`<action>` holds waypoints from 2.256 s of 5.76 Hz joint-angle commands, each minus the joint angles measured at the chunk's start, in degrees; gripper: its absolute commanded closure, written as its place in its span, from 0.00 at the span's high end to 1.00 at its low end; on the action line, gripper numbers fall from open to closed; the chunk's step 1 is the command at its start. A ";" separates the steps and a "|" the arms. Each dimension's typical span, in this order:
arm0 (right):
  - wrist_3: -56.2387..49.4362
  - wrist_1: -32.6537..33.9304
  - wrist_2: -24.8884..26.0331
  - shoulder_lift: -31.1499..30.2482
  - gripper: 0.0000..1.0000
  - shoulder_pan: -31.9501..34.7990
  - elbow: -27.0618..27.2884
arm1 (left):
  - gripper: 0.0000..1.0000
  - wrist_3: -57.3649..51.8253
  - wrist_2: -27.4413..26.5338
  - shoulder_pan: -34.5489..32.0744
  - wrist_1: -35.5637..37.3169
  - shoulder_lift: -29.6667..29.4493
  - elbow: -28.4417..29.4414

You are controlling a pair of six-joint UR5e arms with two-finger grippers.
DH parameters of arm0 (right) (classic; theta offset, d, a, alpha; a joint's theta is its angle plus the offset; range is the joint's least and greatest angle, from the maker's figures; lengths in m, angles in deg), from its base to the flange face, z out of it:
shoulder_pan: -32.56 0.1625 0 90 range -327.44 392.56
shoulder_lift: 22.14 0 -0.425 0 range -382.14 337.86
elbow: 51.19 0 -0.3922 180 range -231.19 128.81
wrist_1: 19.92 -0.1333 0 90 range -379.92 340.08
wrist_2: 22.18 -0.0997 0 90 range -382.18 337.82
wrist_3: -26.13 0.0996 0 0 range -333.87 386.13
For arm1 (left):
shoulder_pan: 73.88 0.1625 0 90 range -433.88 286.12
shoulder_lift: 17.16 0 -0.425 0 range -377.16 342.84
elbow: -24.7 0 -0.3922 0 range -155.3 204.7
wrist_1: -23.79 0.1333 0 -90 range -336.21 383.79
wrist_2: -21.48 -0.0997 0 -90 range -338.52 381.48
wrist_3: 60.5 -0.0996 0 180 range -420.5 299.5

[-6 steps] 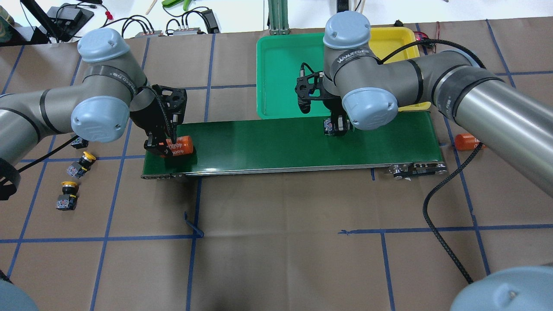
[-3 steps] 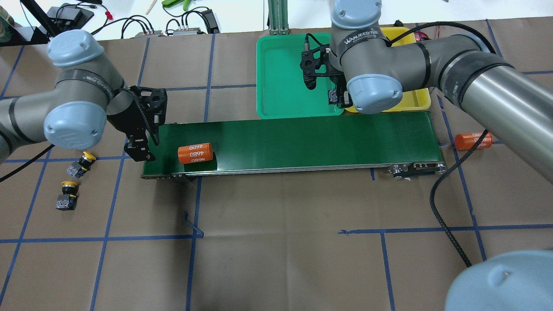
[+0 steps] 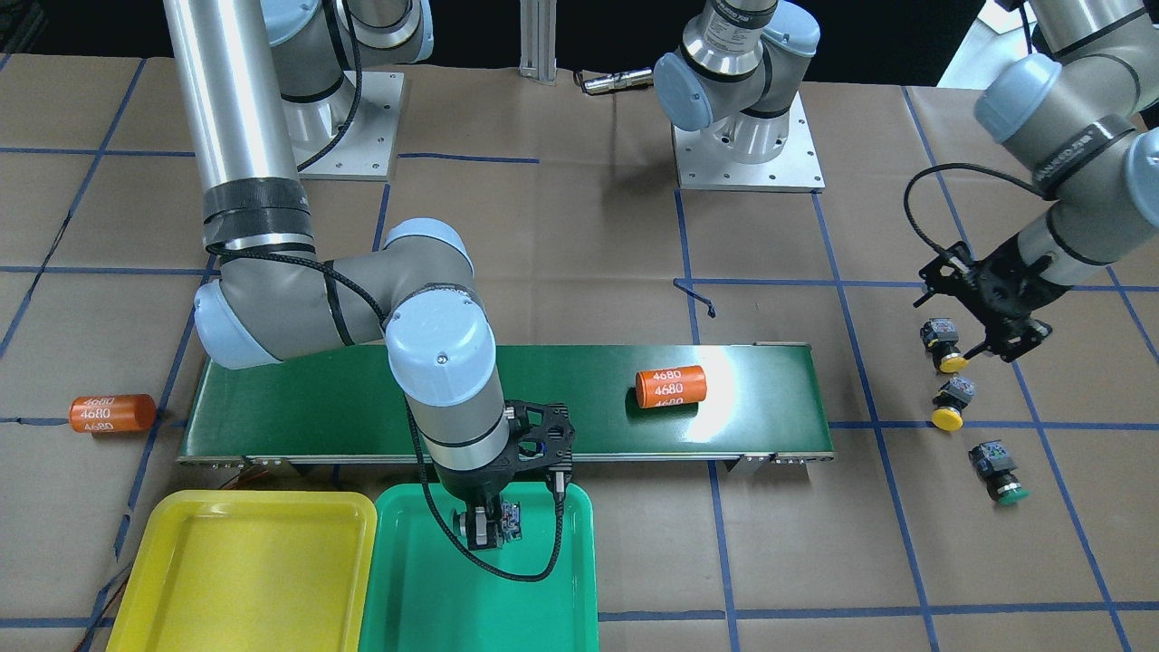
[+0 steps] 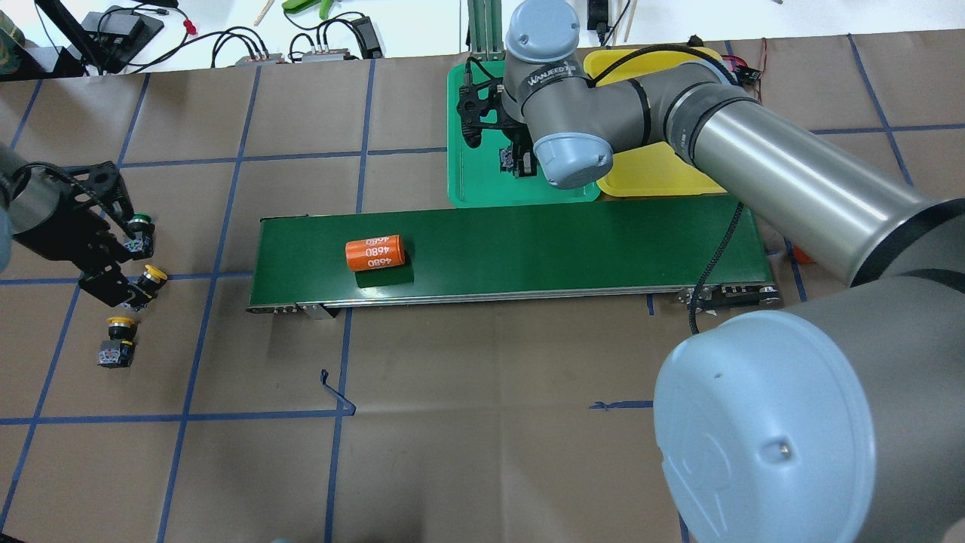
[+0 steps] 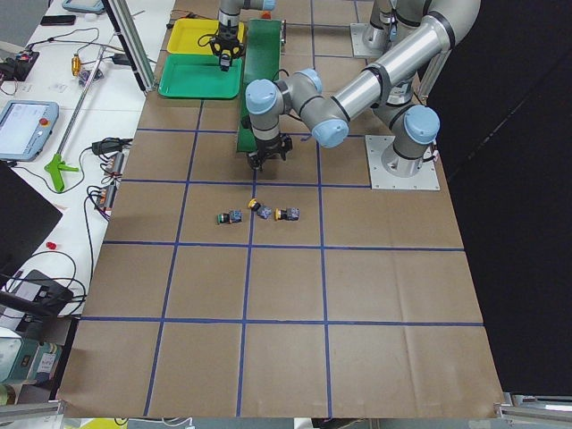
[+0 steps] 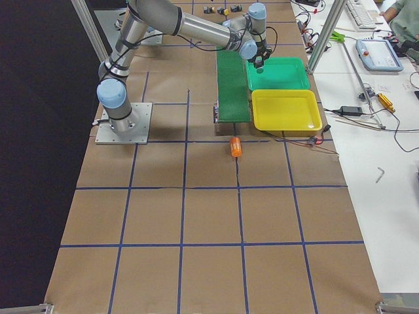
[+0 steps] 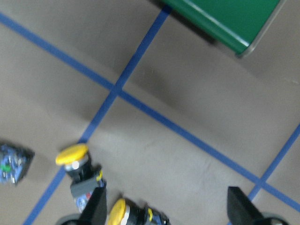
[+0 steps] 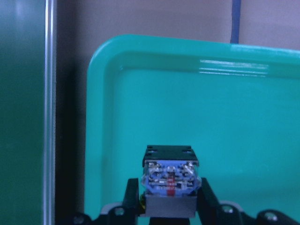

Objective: Sort buttons by color to trays
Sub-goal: 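Drop the green button into the green tray while the left gripper returns, then grasp a yellow-capped button with the left gripper while the right gripper hovers over the conveyor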

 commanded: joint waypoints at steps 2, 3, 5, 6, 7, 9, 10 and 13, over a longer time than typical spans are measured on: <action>-0.41 -0.97 3.53 -1.11 1.00 -0.13 -5.89 | 0.89 12.40 0.38 11.31 5.57 -7.84 -1.56; -0.42 -5.85 6.34 -4.17 1.00 -0.48 -6.53 | 0.88 20.39 0.47 11.66 5.76 -9.79 -1.64; 0.11 -29.85 5.76 -15.31 1.00 -3.20 -4.61 | 0.84 23.80 4.58 11.58 5.32 -12.17 -1.91; -0.50 -36.59 5.67 -20.50 1.00 -3.47 -2.08 | 0.77 23.72 5.47 11.58 5.59 -12.62 -1.99; -0.59 -38.31 5.41 -24.73 1.00 -3.74 0.12 | 0.63 23.72 5.56 11.58 5.76 -13.06 -2.52; -5.85 -37.46 4.80 -26.78 1.00 -4.53 5.57 | 0.00 23.98 5.56 11.14 5.94 -12.10 -3.05; -7.95 -36.93 2.35 -26.79 1.00 -5.31 6.46 | 0.00 23.81 5.56 10.88 5.59 -10.35 -2.01; -7.27 -36.57 1.80 -27.23 1.00 -5.59 6.65 | 0.00 17.34 8.12 0.74 2.61 -2.71 -1.03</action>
